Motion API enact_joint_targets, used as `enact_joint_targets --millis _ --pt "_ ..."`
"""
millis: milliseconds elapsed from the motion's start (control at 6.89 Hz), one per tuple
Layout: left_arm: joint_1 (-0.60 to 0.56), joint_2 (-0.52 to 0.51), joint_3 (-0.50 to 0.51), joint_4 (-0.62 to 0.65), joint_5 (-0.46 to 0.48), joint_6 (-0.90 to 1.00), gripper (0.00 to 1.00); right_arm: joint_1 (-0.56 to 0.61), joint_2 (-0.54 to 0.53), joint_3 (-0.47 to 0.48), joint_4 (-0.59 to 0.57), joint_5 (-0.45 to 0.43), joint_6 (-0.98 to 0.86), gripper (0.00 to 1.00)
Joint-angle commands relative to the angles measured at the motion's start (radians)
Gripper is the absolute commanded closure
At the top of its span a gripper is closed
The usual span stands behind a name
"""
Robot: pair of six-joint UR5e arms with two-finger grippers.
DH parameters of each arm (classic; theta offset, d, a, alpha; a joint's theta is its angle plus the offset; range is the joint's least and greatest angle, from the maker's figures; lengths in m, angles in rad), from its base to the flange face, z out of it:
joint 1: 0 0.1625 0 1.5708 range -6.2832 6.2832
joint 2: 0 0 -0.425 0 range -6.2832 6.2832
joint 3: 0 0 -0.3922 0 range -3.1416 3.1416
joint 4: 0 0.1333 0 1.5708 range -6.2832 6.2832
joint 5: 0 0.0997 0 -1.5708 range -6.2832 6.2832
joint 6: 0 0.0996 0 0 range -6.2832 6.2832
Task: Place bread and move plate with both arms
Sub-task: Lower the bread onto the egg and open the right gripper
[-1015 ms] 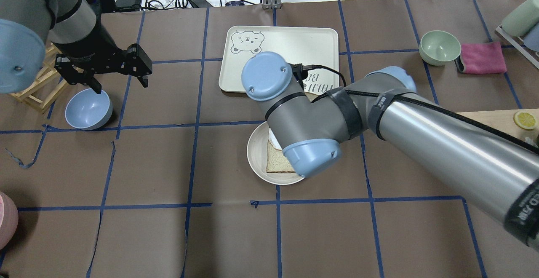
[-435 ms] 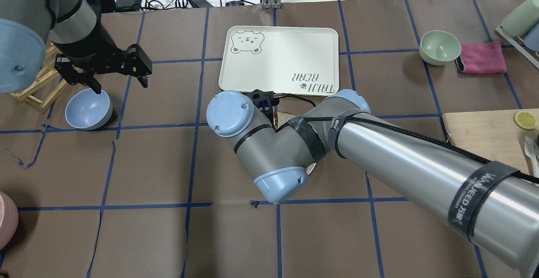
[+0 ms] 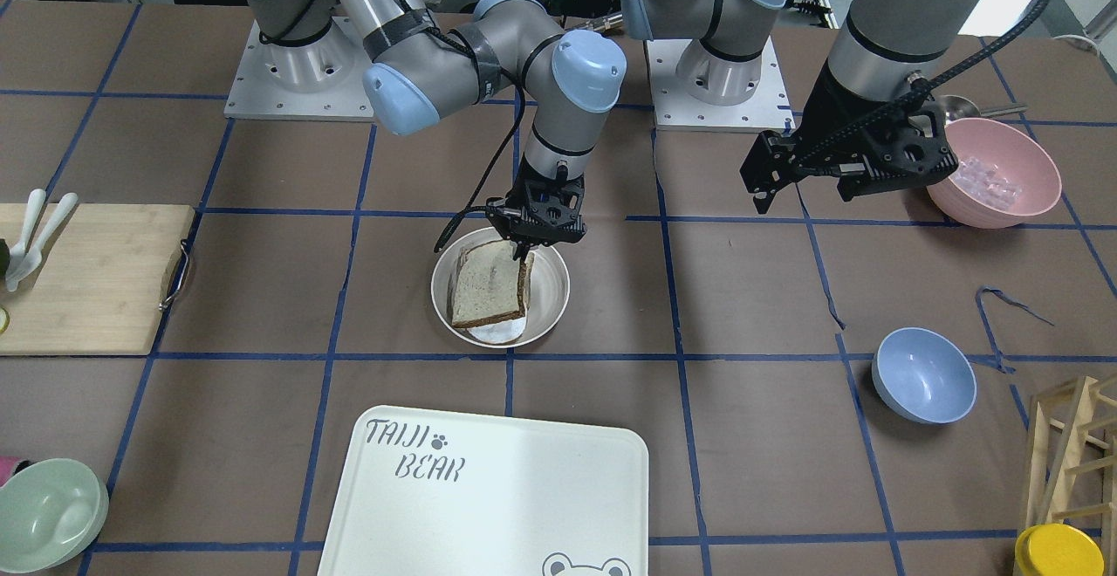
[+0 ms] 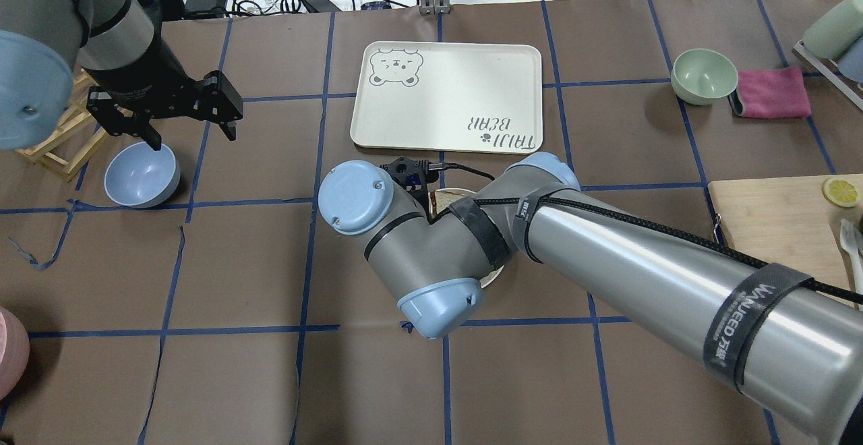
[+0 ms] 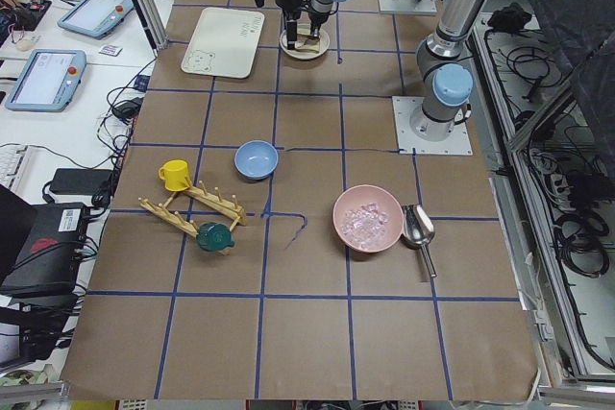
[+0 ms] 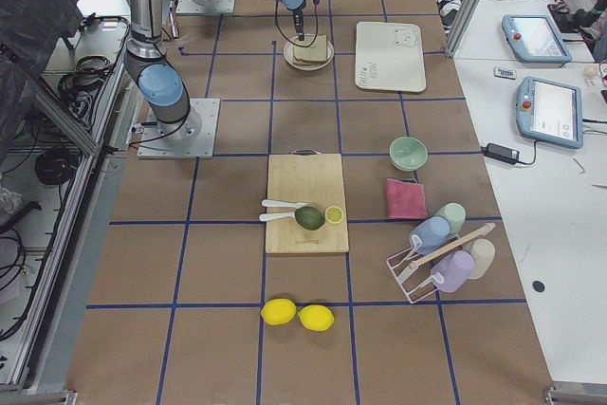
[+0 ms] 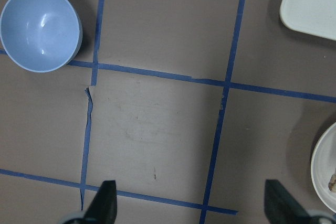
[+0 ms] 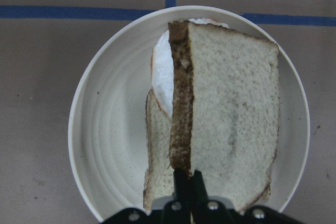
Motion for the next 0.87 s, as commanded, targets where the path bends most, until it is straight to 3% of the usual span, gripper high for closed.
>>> enact_joint_targets --millis 0,145,290,580,725 --pt "0.000 -0.002 0.000 0.000 0.000 0.000 0.00 0.003 0.005 0.007 0.000 -0.001 -0.046 1.00" --pt "0.000 -0.002 0.000 0.000 -0.002 0.000 0.00 0.003 0.005 0.007 -0.003 -0.001 -0.049 0.67" --pt "0.000 -0.003 0.000 0.001 -0.002 0.000 0.00 0.003 0.006 0.007 -0.013 -0.001 -0.049 0.18" --pt "0.000 -0.008 0.003 0.006 -0.011 -0.002 0.00 -0.015 0.002 -0.028 -0.016 0.002 -0.050 0.00" --pt "0.000 -0.008 0.003 0.006 -0.014 -0.002 0.00 -0.082 -0.014 -0.048 -0.003 0.115 -0.052 0.00"
